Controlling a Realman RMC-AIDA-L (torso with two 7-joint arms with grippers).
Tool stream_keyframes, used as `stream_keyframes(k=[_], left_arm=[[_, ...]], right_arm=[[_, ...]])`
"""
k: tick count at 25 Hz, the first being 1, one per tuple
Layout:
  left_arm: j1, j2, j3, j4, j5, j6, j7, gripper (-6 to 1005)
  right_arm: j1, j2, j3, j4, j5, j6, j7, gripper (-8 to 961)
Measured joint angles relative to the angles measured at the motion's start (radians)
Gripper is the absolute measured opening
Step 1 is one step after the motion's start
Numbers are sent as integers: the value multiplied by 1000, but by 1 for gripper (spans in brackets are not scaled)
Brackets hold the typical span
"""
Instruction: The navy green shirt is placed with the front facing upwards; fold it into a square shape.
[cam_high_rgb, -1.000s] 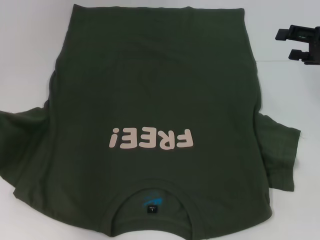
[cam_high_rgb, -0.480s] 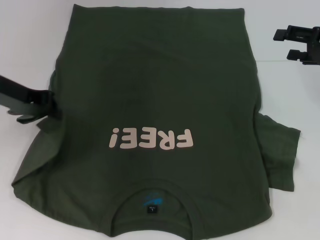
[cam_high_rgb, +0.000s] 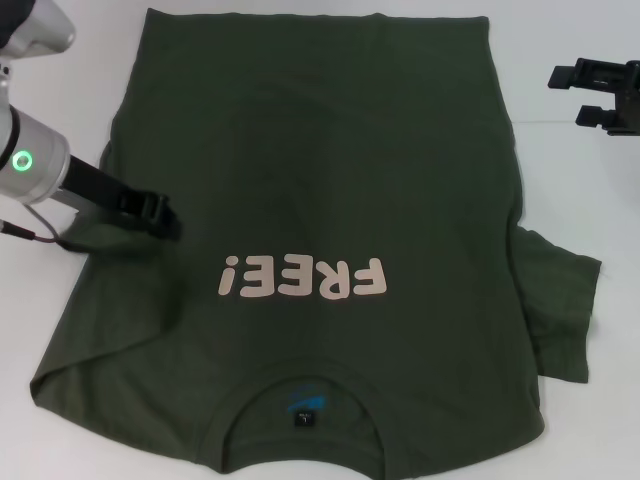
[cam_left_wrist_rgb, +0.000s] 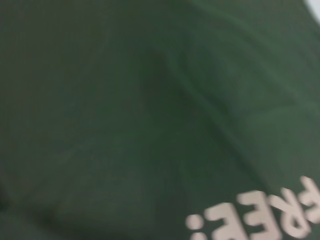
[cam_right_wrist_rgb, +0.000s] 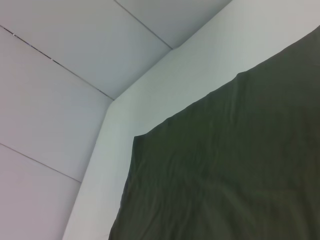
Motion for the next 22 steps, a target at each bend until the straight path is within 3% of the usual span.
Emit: stream_keyframes(k=[5, 8, 10, 15, 18, 22], left_arm=[[78, -34, -23, 110, -140, 55, 217, 168], [183, -46, -29, 206, -287, 72, 332, 239], [290, -49, -26, 249, -426, 99, 444, 286], [361, -44, -37, 225, -475, 107, 456, 404], [391, -53, -66, 214, -479, 108, 453, 644], [410, -62, -87, 214, -498, 107, 457, 793]], right_arm=[[-1, -11, -3, 0, -38, -6, -6, 815], [-5, -16, -3, -19, -67, -31, -31, 813], [-12, -16, -3, -43, -68, -64, -70, 812], [-24, -12, -16, -94, -86, -177, -146, 809], [-26, -22, -42, -104, -167, -268, -128, 807], [-46, -38, -33, -140, -271, -386, -19, 804]])
